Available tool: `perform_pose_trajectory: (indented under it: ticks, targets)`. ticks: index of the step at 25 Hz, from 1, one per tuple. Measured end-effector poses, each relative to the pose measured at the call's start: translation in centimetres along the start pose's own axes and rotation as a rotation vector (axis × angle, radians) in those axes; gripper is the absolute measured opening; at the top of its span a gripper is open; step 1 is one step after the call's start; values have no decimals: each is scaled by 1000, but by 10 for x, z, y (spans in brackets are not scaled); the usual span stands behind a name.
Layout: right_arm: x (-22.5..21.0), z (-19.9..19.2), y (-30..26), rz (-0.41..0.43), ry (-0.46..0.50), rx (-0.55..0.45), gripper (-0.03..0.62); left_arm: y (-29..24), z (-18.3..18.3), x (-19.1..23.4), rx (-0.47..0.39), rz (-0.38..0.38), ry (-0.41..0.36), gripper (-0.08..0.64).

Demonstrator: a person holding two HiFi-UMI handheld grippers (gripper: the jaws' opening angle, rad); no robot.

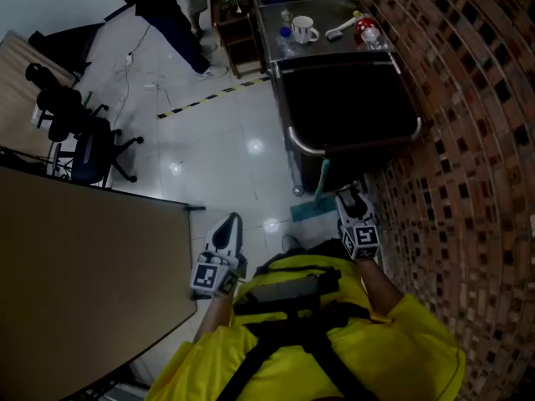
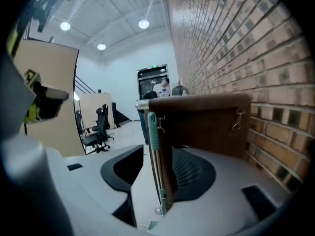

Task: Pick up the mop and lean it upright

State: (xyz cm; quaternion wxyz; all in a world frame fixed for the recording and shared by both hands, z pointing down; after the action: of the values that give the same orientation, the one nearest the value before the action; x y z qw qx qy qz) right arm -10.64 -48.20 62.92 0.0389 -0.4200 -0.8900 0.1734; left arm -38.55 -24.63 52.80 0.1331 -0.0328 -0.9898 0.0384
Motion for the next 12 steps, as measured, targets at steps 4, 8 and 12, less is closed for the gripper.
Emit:
perform_pose_trajectory:
  ticks: [4, 8, 12]
  targets:
    - [0, 51, 63, -47, -10, -122, 5, 1, -1, 2, 6, 8, 5, 14]
    - [1, 96, 75, -34, 2, -191, 3, -8, 3, 3, -1, -2, -5, 14]
    - [5, 105, 65, -28, -8, -202, 3, -15, 11, 2, -24, -10, -13, 14]
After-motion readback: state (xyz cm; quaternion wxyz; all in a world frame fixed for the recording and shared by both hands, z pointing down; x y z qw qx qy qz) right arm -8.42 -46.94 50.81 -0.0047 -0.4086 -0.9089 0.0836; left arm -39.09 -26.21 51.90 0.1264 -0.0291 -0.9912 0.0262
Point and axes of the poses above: the fingertips, and each gripper's own axes: y backward along the fingers, x to its left, z out of its top, the point moved 9 cm from there along y, backward along the fingers, and after that the axes turned 2 degrees about -z, right-handed, at the moved point
